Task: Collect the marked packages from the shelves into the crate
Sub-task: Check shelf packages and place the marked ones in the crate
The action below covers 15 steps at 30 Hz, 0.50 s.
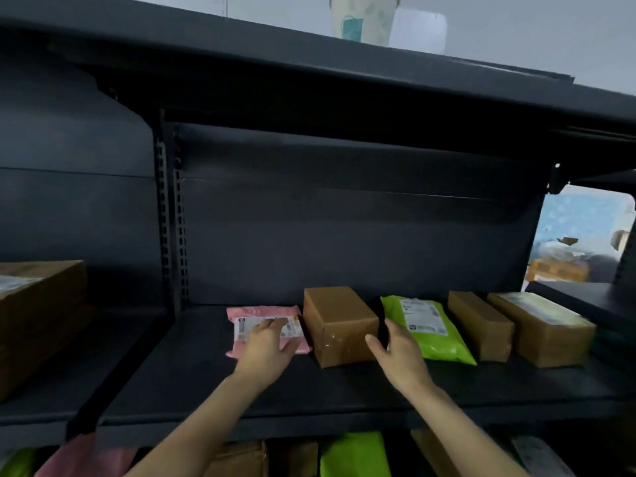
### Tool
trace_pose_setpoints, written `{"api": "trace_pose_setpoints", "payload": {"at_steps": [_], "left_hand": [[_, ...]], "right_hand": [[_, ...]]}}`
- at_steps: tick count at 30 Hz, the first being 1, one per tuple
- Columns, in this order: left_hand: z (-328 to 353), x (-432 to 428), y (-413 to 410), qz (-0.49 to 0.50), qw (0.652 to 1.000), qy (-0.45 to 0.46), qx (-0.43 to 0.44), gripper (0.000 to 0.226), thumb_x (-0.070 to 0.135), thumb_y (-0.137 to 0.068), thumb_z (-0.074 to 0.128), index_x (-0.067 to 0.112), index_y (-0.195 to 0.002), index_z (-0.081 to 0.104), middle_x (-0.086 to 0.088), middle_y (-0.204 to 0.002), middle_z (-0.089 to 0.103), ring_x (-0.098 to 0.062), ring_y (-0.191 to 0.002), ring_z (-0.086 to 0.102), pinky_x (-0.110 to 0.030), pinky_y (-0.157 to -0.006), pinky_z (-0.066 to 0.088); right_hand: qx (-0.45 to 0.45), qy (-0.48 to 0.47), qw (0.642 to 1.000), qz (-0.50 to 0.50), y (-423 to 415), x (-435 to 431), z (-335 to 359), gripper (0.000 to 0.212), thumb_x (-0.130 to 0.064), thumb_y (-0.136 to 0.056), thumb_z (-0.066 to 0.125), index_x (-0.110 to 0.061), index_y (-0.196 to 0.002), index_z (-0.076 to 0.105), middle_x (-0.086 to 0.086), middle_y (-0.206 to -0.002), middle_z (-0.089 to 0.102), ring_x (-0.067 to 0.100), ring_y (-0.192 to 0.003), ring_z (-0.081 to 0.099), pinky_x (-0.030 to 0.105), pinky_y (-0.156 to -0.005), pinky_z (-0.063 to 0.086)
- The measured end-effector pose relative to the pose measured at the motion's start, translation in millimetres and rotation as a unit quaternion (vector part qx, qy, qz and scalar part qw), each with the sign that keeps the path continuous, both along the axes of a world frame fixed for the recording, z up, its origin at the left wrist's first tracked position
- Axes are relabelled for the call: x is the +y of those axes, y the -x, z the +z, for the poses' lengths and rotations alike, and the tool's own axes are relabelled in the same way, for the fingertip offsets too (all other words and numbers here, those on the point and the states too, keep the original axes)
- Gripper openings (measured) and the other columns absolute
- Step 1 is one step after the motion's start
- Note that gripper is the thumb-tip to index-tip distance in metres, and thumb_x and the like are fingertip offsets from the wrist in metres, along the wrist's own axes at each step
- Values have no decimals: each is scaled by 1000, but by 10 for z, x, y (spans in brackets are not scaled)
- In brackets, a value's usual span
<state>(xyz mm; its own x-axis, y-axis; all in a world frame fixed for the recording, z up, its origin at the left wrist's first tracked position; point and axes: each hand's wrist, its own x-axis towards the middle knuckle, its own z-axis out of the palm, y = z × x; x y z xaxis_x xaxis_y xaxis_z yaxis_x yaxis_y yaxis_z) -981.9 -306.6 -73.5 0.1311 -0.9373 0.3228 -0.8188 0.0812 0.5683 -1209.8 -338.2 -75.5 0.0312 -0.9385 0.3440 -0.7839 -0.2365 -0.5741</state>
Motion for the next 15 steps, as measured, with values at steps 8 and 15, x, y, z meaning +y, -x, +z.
{"api": "trace_pose_setpoints", "payload": {"at_steps": [8,15], "left_hand": [[109,-282,513,-66,963,-42,256,51,36,-97,46,17,-143,34,-5,-136,52,-20,-120,53,-33,-98,46],[75,-239,742,-72,939,-84,327,48,16,-98,44,15,-144,29,-5,-136,43,-17,-120,43,-37,-108,37]], "right_hand": [[-22,-22,998,45,-11,-324,46,34,-40,-94,46,-12,-112,56,6,-111,62,20,-103,58,28,-86,45],[-23,122,981,151,43,-354,346,37,-18,-93,51,-15,-129,50,0,-129,53,13,-118,48,13,-93,31]]}}
